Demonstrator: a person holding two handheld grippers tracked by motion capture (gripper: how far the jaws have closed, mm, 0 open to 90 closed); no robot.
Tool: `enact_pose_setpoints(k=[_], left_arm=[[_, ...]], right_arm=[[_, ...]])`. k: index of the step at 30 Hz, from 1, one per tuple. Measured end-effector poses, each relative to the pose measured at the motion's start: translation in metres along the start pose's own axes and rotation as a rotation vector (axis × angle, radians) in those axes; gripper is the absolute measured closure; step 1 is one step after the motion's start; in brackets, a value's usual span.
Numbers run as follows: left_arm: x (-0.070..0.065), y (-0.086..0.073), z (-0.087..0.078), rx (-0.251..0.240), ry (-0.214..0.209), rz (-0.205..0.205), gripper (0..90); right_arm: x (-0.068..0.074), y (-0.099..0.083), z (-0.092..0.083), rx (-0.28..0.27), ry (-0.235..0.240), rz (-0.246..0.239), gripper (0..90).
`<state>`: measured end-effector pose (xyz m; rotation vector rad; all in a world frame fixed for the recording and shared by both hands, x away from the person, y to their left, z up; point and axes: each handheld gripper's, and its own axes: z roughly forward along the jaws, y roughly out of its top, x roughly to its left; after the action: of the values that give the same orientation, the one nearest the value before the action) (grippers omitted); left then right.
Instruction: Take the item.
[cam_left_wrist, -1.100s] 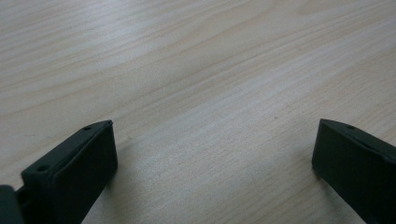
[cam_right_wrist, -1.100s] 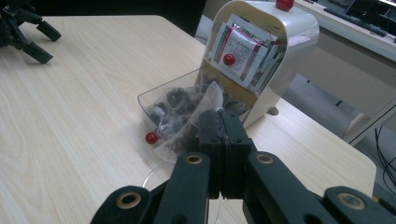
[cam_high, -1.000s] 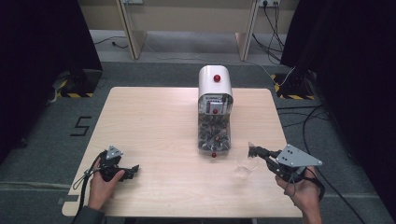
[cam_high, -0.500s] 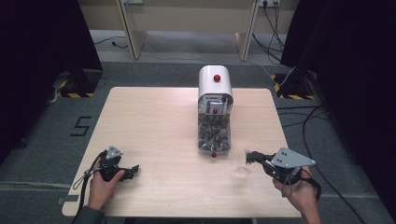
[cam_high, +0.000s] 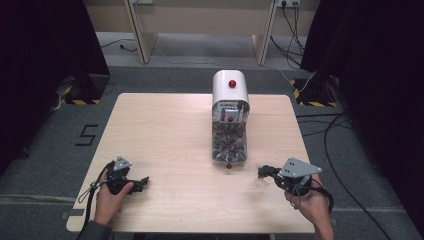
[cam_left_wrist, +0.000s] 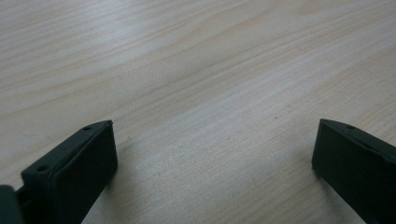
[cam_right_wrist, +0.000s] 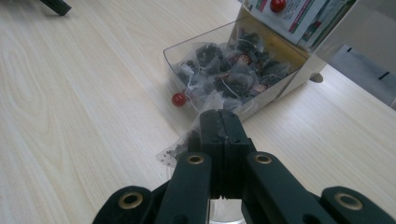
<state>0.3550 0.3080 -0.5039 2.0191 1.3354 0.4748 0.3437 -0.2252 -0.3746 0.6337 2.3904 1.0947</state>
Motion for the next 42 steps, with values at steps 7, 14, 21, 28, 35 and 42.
enact_pose_setpoints(k=[7, 14, 21, 28, 35, 42], left_arm=[[0.0, 0.0, 0.0, 0.0, 0.0, 0.0, 0.0], [0.0, 0.0, 0.0, 0.0, 0.0, 0.0, 0.0], [0.0, 0.0, 0.0, 0.0, 0.0, 0.0, 0.0], [0.0, 0.0, 0.0, 0.0, 0.0, 0.0, 0.0], [0.0, 0.0, 0.0, 0.0, 0.0, 0.0, 0.0], [0.0, 0.0, 0.0, -0.001, -0.001, 0.0, 0.0]], right_arm=[[-0.003, -0.004, 0.004, 0.012, -0.001, 0.015, 90.0], [-0.007, -0.01, 0.01, 0.031, 0.001, 0.027, 90.0], [-0.01, -0.016, 0.015, 0.044, 0.003, 0.052, 89.4], [-0.011, -0.015, 0.015, 0.034, 0.008, 0.065, 82.5], [-0.014, -0.014, 0.011, -0.013, -0.033, 0.117, 69.3], [-0.02, -0.018, 0.009, -0.044, -0.063, 0.171, 65.4]])
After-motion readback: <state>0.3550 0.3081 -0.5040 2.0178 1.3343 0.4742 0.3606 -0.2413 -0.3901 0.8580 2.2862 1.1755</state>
